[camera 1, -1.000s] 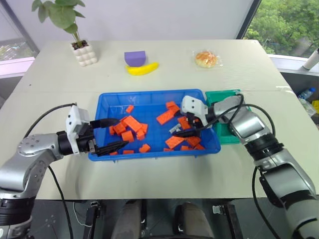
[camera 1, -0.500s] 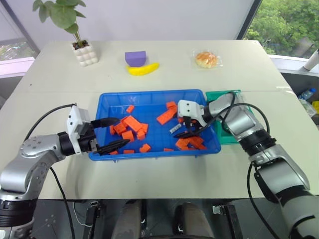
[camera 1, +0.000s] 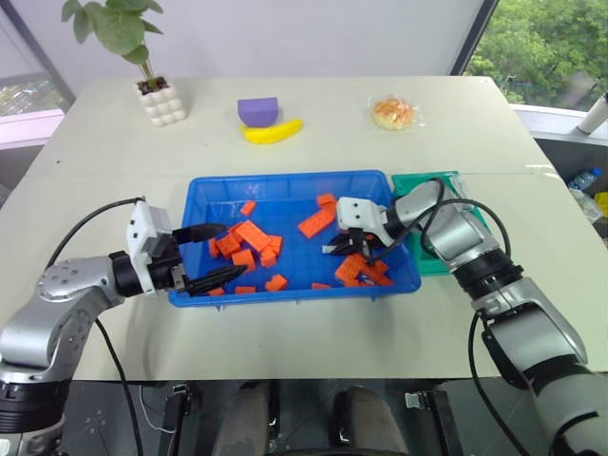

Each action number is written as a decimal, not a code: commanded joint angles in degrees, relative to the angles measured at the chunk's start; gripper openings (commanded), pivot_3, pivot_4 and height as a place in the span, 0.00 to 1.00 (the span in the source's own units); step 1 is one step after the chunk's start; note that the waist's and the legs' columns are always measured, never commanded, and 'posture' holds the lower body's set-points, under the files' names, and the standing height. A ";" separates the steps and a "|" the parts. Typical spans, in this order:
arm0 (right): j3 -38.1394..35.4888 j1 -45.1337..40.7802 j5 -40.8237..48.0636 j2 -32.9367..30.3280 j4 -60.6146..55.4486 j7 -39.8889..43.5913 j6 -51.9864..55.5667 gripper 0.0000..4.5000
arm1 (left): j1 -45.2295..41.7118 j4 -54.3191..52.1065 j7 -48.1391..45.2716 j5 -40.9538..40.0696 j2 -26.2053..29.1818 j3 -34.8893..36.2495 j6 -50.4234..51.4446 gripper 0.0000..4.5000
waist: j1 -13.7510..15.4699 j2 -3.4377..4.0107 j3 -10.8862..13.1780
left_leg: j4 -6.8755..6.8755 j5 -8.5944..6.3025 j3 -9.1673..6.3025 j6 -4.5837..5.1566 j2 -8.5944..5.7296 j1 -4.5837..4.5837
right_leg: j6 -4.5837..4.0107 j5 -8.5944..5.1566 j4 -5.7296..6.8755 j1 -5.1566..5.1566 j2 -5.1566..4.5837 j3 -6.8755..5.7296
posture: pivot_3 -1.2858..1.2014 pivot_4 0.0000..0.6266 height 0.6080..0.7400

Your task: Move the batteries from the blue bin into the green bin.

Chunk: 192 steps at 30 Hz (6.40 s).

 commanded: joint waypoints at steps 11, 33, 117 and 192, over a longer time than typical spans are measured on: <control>-13.59 -11.39 5.03 -7.75 -8.67 -2.83 11.38 0.01 | -9.76 6.87 -1.73 0.80 -3.30 -1.59 -4.24 1.00 | 0.30 -0.02 -0.01 | -0.01 -0.01 0.00 0.00 -0.05 0.00 | 0.00 0.00 0.00 0.00 -0.03 0.00 | 0.52 0.24 1.00; -26.01 13.15 8.12 -26.13 -25.17 -12.39 27.74 0.01 | -21.29 17.57 -10.41 5.32 -6.81 -9.52 -7.99 1.00 | 0.17 -0.01 0.00 | -0.03 0.00 0.09 0.01 -0.03 -0.01 | 0.00 0.00 -0.02 -0.01 -0.04 0.00 | 0.52 0.24 1.00; -9.64 9.22 25.16 -15.13 -37.75 -33.12 54.70 0.99 | -10.26 8.82 2.73 6.25 -14.47 -8.27 -11.68 1.00 | 1.51 -0.03 -0.01 | 0.07 0.00 -0.01 0.03 -0.06 -0.01 | 0.00 0.00 0.00 0.07 -0.04 0.02 | 0.52 0.24 1.00; 16.58 -16.77 -38.32 -7.48 1.67 17.05 -30.53 0.99 | -13.56 9.69 11.01 7.50 -23.05 -10.27 -14.98 1.00 | 1.29 -0.03 -0.01 | 0.19 -0.01 -0.04 0.03 -0.08 -0.01 | 0.01 0.00 -0.01 0.10 -0.04 -0.03 | 0.52 0.24 1.00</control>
